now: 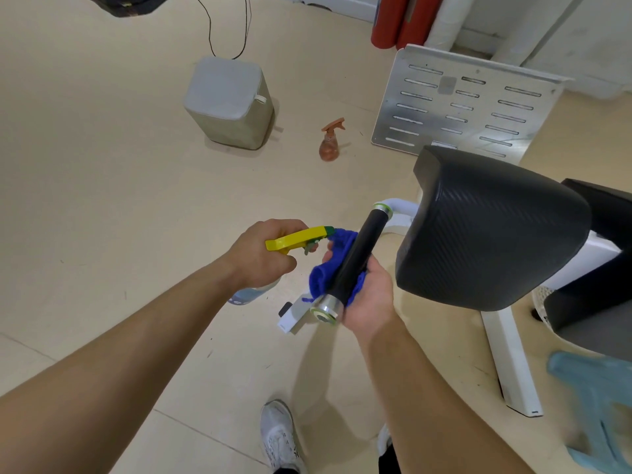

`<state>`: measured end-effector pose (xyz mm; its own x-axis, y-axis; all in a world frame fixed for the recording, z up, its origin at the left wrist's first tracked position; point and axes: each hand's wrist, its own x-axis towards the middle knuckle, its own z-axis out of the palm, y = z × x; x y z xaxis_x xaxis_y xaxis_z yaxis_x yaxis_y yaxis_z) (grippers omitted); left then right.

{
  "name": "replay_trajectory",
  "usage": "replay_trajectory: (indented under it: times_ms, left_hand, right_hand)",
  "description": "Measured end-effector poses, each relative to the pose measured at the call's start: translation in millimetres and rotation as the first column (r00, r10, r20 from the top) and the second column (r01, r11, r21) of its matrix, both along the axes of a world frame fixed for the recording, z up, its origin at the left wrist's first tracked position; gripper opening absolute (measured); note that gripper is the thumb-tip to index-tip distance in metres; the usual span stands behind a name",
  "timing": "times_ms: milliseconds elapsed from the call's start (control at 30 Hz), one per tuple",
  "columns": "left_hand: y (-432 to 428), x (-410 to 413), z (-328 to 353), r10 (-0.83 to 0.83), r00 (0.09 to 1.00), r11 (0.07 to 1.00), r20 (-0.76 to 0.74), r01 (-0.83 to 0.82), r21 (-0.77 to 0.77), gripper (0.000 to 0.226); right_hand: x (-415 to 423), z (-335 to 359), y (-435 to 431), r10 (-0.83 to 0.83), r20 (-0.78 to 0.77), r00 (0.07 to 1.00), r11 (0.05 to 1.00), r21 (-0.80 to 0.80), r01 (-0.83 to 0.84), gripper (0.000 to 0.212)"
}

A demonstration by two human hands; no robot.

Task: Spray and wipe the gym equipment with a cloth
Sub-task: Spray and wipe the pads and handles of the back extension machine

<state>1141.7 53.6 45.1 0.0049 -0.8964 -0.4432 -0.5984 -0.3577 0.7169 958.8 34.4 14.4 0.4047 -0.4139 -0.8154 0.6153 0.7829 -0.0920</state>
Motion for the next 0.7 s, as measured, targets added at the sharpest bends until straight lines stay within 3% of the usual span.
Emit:
replay_trajectory:
  times_ms: [200,267,433,567,633,700]
  left_hand:
    - [3.9,-0.5,2.8,-0.003,1.0,1.0,-0.006,0.003,0.002,0.045]
    - [5.4,-1.6,3.4,-0.023,1.0,1.0,0.005,0.023,-0.006,0.045]
    - [8.5,-1.9,-1.4,-0.016,1.0,1.0,0.007,0.016,-0.005,0.046]
    - [12.8,-3.1,-3.9,-0.007,1.0,1.0,-0.014,0.008,0.021,0.045]
    - [13.4,-1.6,-3.7,-0.019,1.0,0.999,-0.015,0.019,0.027,0.047]
    - [12.7,1.0,-4.3,-0.019,1.0,0.999,-0.017,0.02,0.036,0.048]
  right_hand:
    - [14.1,-25.1,-28.7,-0.24,-0.134,0.962,0.971,-0.034,0.237,0.047]
    - [12.5,-29.0,-36.0,-0.233,-0.151,0.961,0.972,-0.059,0.227,0.048]
    - [5.6,-21.5,-9.3,-0.143,0.016,0.99,0.981,-0.13,0.144,0.042]
    - [1.6,-4.8,12.8,-0.104,0.006,0.995,0.994,-0.035,0.104,0.035]
    - [-3.1,2.7,19.3,-0.08,-0.093,0.992,0.996,-0.035,0.077,0.034]
    - [-12.5,8.7,29.5,-0.03,-0.349,0.937,0.988,-0.152,-0.025,0.028]
